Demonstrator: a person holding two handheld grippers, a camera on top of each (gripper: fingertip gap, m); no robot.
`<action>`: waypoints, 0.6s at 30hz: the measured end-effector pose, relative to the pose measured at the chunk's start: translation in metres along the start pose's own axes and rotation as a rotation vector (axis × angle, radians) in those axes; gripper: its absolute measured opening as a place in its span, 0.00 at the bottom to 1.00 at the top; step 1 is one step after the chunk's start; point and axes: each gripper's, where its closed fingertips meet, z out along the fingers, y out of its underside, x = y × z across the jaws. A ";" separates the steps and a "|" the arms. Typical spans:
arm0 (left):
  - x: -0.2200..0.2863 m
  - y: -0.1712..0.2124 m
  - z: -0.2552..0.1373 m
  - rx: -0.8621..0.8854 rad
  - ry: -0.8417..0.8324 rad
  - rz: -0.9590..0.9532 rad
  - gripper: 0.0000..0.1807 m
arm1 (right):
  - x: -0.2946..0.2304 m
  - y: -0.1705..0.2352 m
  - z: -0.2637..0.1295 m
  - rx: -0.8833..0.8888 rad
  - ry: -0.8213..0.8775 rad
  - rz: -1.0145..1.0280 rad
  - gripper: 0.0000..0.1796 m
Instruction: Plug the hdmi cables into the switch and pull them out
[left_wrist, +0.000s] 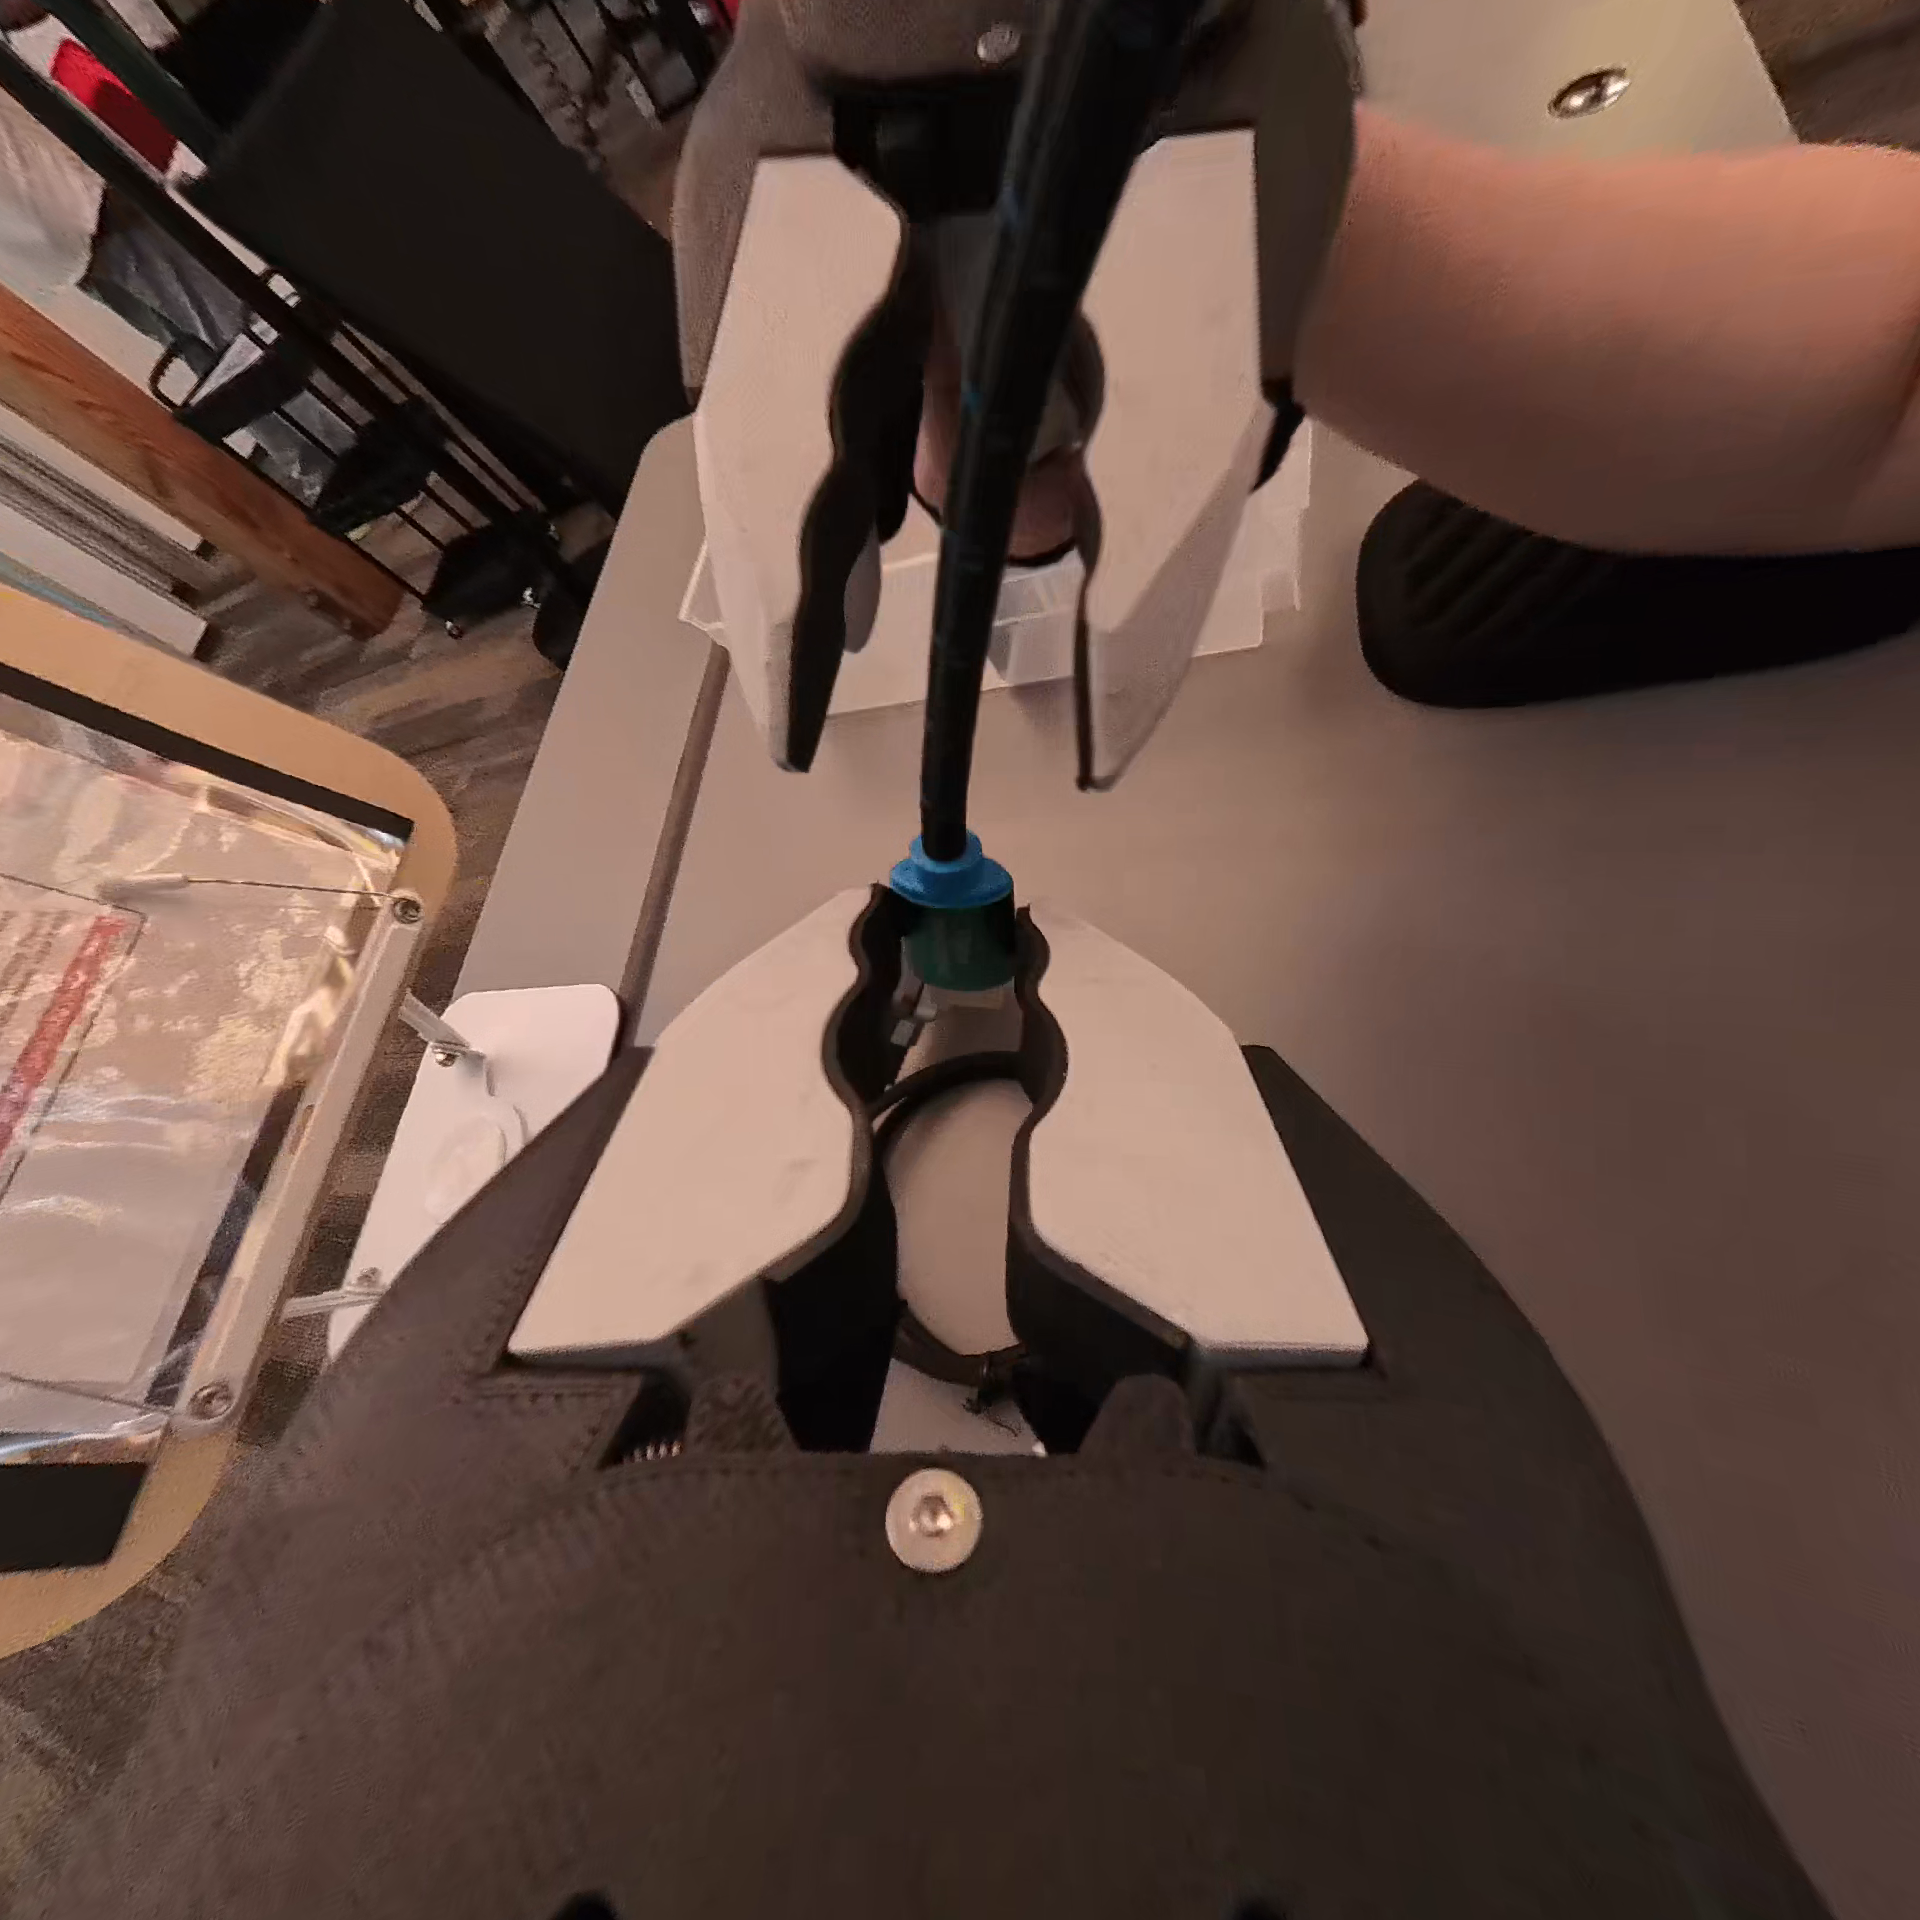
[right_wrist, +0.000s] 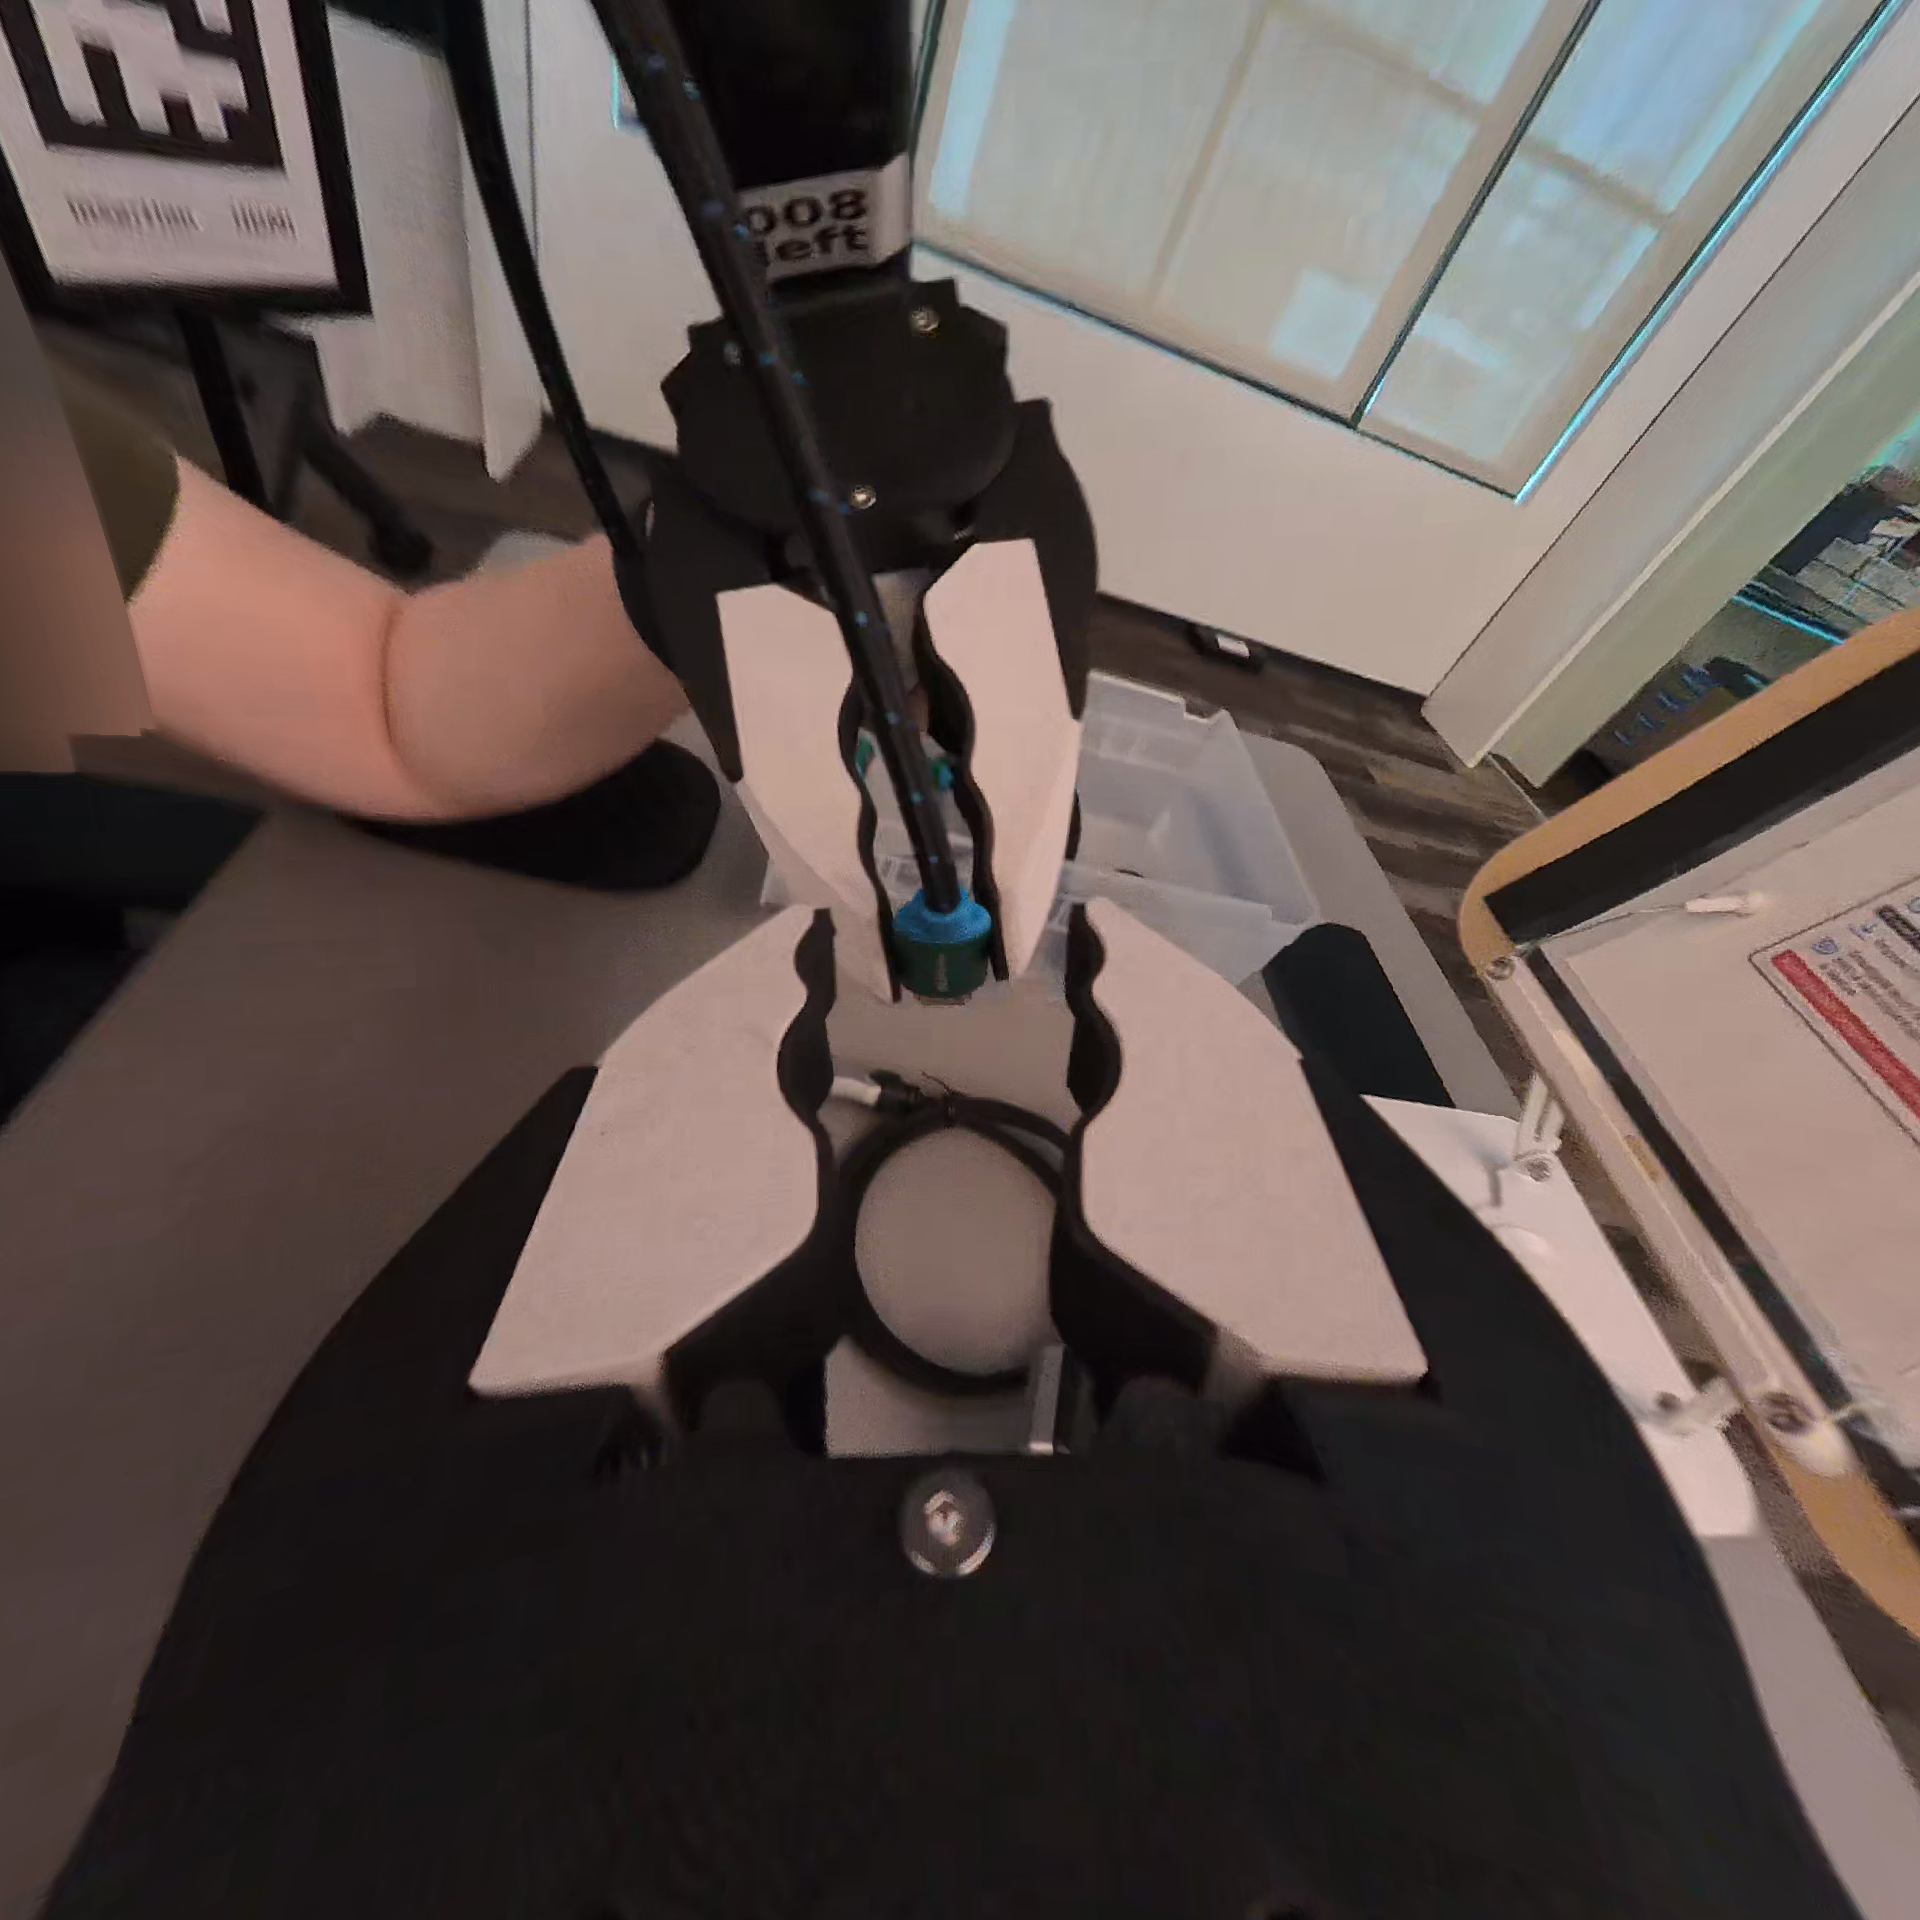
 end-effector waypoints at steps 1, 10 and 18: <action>0.002 0.002 0.004 -0.012 0.008 0.000 0.11 | -0.001 0.000 0.001 -0.027 0.018 -0.027 0.24; 0.010 0.016 0.022 -0.099 0.043 0.022 0.11 | -0.005 0.003 0.005 -0.205 0.115 -0.166 0.17; 0.013 0.046 0.030 -0.293 0.028 0.096 0.11 | -0.012 0.032 -0.001 -0.431 0.105 -0.252 0.17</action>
